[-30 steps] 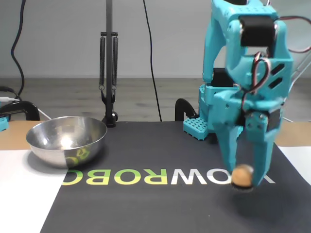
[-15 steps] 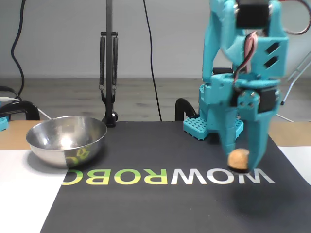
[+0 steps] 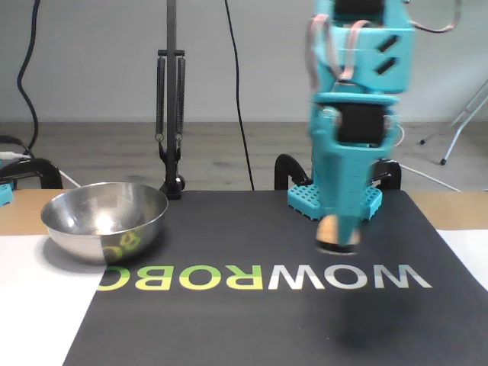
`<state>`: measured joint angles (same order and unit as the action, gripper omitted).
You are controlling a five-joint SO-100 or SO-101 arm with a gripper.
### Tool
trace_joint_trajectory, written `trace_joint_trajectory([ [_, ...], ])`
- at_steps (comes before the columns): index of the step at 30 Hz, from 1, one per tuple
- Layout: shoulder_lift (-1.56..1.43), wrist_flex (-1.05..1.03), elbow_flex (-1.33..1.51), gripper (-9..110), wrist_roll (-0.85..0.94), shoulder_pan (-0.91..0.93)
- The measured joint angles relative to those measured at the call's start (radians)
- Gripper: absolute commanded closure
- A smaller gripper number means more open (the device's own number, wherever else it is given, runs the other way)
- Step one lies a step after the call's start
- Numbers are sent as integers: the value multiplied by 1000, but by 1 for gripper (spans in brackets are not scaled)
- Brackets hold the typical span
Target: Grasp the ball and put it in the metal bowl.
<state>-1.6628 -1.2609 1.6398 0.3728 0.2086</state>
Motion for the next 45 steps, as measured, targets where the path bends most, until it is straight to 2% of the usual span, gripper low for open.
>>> trace_joint_trajectory([
  [12,-3,0,2,79,-12,115],
  [21,-94,-2,43,79,-158,186],
  [45,-132,-2,77,79,-178,604],
])
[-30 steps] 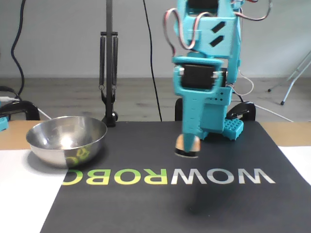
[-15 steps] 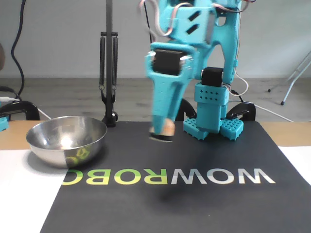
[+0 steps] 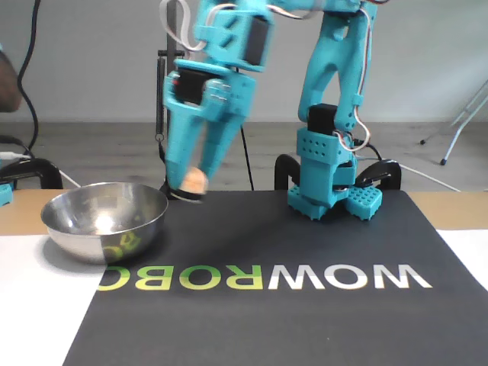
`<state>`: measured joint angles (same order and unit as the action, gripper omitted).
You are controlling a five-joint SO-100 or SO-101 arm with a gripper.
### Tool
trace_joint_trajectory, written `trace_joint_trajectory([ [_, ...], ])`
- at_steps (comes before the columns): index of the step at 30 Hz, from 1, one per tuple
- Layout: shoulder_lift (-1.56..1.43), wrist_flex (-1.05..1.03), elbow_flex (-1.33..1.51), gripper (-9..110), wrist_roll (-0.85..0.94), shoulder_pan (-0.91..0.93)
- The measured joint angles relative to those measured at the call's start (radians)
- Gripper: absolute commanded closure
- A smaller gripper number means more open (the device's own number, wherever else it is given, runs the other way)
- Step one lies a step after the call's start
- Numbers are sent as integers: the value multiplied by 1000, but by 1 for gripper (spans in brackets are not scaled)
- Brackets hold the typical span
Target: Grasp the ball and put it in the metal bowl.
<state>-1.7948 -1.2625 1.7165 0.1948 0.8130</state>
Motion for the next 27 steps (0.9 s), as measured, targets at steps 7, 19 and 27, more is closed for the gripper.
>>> trace_joint_trajectory([
  [7,0,0,0,79,0,91],
  [19,0,0,0,79,0,227],
  [27,12,0,0,79,0,318],
])
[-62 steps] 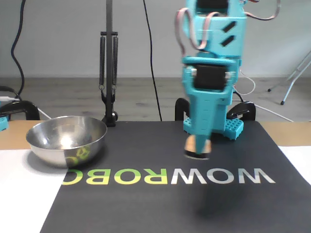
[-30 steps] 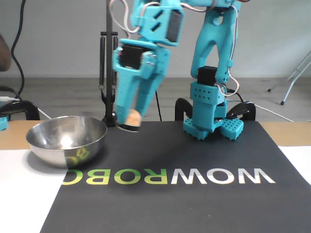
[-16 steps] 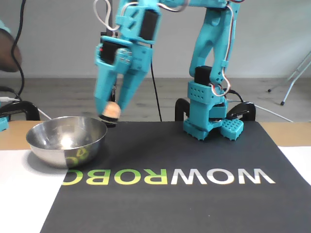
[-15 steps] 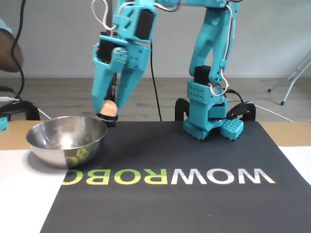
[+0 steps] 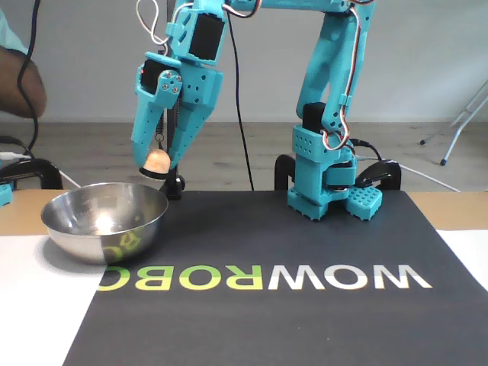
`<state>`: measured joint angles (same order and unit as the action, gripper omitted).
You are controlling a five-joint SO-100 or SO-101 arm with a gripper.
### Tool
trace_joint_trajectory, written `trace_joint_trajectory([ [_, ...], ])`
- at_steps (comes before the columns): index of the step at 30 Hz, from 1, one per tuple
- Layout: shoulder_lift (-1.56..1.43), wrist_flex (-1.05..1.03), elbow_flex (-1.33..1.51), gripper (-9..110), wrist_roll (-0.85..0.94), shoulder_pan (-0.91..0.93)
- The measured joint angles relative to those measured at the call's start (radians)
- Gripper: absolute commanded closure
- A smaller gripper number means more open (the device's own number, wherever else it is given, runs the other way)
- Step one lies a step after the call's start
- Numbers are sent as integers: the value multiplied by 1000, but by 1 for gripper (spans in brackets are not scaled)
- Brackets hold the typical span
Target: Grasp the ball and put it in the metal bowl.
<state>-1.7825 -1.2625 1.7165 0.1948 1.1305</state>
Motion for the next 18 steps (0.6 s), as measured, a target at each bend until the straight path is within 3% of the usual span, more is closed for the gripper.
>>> trace_joint_trajectory([
  [18,232,2,-156,79,-2,63],
])
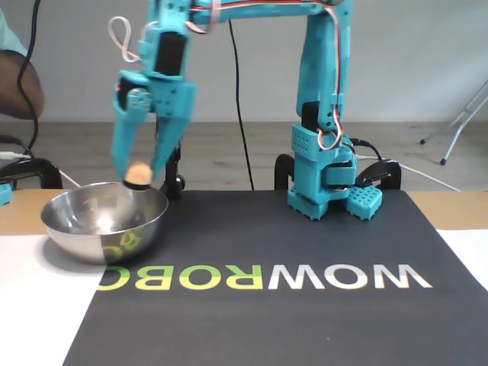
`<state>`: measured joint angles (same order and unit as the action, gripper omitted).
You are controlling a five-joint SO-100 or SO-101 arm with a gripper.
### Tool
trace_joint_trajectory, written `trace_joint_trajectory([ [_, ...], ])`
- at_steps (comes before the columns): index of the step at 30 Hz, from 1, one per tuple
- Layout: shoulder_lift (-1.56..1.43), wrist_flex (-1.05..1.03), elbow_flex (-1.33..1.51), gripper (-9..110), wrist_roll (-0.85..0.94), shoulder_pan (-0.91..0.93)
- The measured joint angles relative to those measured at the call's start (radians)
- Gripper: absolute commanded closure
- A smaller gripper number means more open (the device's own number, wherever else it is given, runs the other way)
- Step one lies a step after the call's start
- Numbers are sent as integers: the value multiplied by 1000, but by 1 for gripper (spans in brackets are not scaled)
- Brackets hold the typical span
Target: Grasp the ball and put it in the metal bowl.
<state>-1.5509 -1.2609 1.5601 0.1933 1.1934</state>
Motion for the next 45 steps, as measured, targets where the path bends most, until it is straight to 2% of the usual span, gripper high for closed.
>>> trace_joint_trajectory([
  [17,255,0,-258,79,5,21],
  [43,265,0,-264,78,5,23],
  [45,265,0,-264,74,5,23],
])
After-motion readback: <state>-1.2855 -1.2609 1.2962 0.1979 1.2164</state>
